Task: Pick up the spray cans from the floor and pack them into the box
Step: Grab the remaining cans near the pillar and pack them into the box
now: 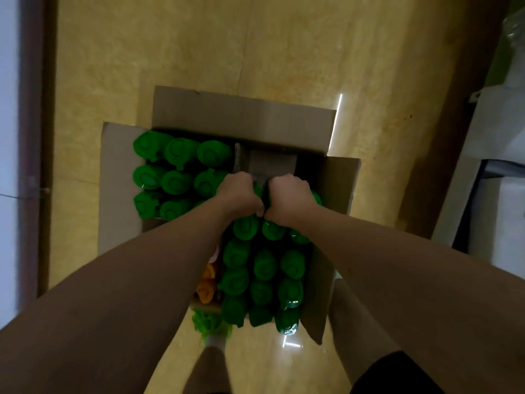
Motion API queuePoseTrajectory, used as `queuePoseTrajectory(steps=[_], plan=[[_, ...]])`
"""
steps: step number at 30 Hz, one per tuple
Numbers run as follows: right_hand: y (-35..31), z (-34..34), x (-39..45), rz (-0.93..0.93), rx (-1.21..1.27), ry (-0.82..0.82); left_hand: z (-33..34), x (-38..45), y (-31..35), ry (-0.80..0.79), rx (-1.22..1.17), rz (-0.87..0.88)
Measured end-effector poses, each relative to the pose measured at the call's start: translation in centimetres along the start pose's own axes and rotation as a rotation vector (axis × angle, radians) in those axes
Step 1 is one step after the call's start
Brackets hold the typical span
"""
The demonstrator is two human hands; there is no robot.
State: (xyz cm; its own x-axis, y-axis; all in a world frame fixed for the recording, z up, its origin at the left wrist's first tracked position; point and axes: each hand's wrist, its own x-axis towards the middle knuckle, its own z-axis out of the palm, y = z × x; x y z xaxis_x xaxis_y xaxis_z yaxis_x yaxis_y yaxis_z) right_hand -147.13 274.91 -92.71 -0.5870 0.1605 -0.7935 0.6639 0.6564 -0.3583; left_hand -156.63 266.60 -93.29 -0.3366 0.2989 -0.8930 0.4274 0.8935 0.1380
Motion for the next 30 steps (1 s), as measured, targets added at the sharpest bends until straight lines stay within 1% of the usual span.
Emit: queuePoseTrajectory(steps=[4, 8, 11, 17, 24, 27, 30], plan=[[0.4, 1.5, 1.7, 0.009, -0.011, -0.035, 0.4, 1.9, 0.1, -0.113, 0.043, 0.019], [0.9, 2.5, 2.4, 0.001, -0.037, 0.009, -0.2, 2.9, 0.1, -0.144, 0.070, 0.051], [1.0, 2.7, 2.2, 0.023, -0.037, -0.010, -0.2, 2.6, -0.1, -0.159, 0.092, 0.081], [0.5, 0.5, -0.3, 0.066, -0.008, 0.030, -1.3, -0.3, -0.3, -0.036, -0.027, 0.108], [-3.4, -4.4, -5.4, 0.072, -0.012, 0.176, -5.0, -7.1, -1.1, 0.133, -0.068, 0.191], [-6.1, -6.3, -8.7, 0.074, -0.041, 0.272, -7.1, -11.3, -1.7, 0.257, -0.080, 0.253], [-9.7, -7.2, -12.6, 0.081, -0.050, 0.345, -8.6, -15.8, -3.4, 0.395, -0.067, 0.276]])
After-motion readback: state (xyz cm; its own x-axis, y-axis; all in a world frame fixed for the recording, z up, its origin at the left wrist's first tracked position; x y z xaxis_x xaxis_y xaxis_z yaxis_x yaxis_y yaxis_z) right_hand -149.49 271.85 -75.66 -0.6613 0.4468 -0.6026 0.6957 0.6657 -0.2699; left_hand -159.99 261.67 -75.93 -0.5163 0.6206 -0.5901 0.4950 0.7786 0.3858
